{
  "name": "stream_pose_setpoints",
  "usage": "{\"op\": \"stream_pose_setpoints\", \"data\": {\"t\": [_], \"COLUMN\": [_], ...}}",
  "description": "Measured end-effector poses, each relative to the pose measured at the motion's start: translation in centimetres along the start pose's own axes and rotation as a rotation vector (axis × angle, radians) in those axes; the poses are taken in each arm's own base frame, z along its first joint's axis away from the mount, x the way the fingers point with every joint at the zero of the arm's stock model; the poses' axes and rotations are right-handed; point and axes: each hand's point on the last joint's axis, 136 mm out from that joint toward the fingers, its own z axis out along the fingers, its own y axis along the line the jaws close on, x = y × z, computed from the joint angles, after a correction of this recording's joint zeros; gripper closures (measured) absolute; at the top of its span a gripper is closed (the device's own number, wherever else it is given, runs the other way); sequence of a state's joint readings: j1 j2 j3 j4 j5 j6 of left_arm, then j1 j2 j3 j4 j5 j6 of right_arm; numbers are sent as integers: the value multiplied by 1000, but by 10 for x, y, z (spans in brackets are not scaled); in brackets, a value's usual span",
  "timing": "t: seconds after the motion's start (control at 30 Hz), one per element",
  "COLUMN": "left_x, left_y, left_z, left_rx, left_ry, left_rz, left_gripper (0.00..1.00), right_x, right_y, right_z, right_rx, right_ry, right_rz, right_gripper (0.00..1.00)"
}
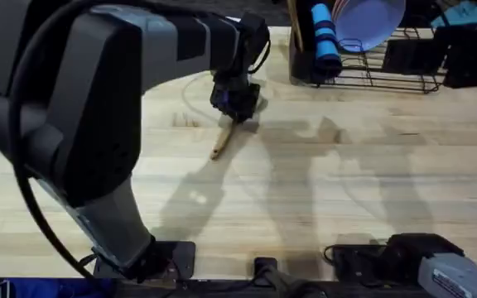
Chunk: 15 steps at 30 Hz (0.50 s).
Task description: Pick up the spoon on the table one by one and put them onto the rack
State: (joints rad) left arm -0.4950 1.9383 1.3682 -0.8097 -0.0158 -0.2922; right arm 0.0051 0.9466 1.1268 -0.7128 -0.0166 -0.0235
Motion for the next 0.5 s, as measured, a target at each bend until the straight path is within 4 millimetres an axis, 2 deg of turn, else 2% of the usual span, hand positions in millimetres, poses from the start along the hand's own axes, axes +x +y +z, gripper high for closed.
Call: {"op": "stream_pose_setpoints", "data": {"t": [0.5], "left_x": [-1], "left_y": [0], "left_z": [-1], "left_rx": [1], "left_ry": [0], "left_rz": [25], "left_gripper": [960], "right_x": [0], "right_y": [0], "right_z": [0], "right_rx": [0], "right_ry": [0], "right_rz": [0], "right_gripper": [8]}}
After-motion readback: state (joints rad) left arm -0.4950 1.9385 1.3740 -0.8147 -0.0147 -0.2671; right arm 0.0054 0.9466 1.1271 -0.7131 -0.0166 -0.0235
